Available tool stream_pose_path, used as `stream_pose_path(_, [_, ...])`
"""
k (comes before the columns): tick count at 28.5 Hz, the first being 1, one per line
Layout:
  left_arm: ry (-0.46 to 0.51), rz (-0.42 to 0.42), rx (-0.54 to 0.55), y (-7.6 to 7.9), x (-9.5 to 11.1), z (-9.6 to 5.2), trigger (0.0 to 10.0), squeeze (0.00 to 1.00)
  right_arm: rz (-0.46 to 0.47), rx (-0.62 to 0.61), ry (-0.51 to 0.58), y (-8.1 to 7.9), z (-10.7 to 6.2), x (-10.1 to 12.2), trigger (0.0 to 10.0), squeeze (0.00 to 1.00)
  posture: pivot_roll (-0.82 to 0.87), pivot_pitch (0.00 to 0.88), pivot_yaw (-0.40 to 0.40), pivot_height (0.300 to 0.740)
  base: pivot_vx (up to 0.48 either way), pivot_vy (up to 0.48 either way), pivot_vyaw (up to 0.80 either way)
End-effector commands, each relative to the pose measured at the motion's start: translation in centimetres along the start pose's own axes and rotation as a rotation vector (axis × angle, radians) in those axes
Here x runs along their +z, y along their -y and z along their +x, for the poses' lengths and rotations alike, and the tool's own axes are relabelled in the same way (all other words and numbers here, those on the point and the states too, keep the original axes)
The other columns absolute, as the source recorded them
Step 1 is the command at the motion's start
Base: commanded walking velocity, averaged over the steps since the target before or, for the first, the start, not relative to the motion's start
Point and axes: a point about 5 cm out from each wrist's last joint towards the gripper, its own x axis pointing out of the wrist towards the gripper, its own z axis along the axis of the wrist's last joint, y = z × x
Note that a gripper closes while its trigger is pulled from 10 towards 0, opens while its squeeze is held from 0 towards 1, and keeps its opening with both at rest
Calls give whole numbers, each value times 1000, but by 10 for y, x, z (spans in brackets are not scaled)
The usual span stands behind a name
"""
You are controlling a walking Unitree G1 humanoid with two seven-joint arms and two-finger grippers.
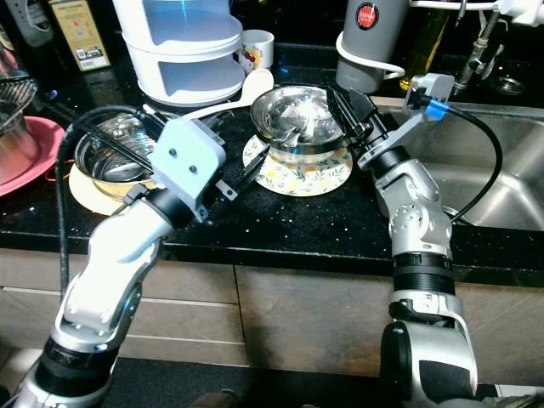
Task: Kitchen organization
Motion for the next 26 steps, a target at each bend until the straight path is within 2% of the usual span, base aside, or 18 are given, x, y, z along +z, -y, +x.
stream_pose_path(1, [-11, -9, -8, 2, -2, 1, 10000, 0, 13, -16, 15, 2, 1, 0, 10000, 0, 71, 30, -51, 732, 0, -472, 0])
stream_pose_path(8, [64, -60, -16, 4, 11, 5, 10000, 0, 30, -4, 13, -1, 5, -2, 10000, 0, 75, 20, -55, 732, 0, -75, 0])
stream_pose_path(14, [57, -28, -37, 4, 10, 3, 10000, 0, 30, -4, 12, -2, 5, -2, 10000, 0, 73, 17, -54, 732, 0, 0, 0])
stream_pose_path(17, [37, 13, -29, -5, 4, 2, 10000, 0, 21, -18, 6, -1, 5, -4, 10000, 0, 70, 17, -52, 732, 0, 0, 0])
stream_pose_path(18, [25, 42, -4, -12, 0, 1, 10000, 0, 11, -33, -4, 0, 4, -6, 10000, 0, 67, 16, -50, 732, 0, 0, 0])
stream_pose_path(19, [25, 42, -4, -12, 0, 1, 10000, 0, 11, -33, -4, 0, 4, -6, 10000, 0, 67, 16, -50, 732, 0, 0, 0])
stream_pose_path(20, [16, 60, 32, -21, -4, 1, 10000, 0, -5, -54, -20, 2, 3, -9, 10000, 0, 65, 17, -49, 732, 0, 0, 0])
stream_pose_path(21, [16, 60, 32, -21, -4, 1, 10000, 0, -5, -54, -20, 2, 3, -9, 10000, 0, 65, 17, -49, 732, 0, 0, 0])
stream_pose_path(24, [23, 16, 134, -38, -10, 2, 10000, 0, -2, -82, -27, 5, 0, -12, 10000, 0, 66, 26, -46, 732, 0, 0, 0])
stream_pose_path(26, [28, 0, 169, -43, -12, 4, 10000, 0, 1, -90, -25, 6, -1, -13, 10000, 0, 64, 28, -43, 732, 0, 0, 0])
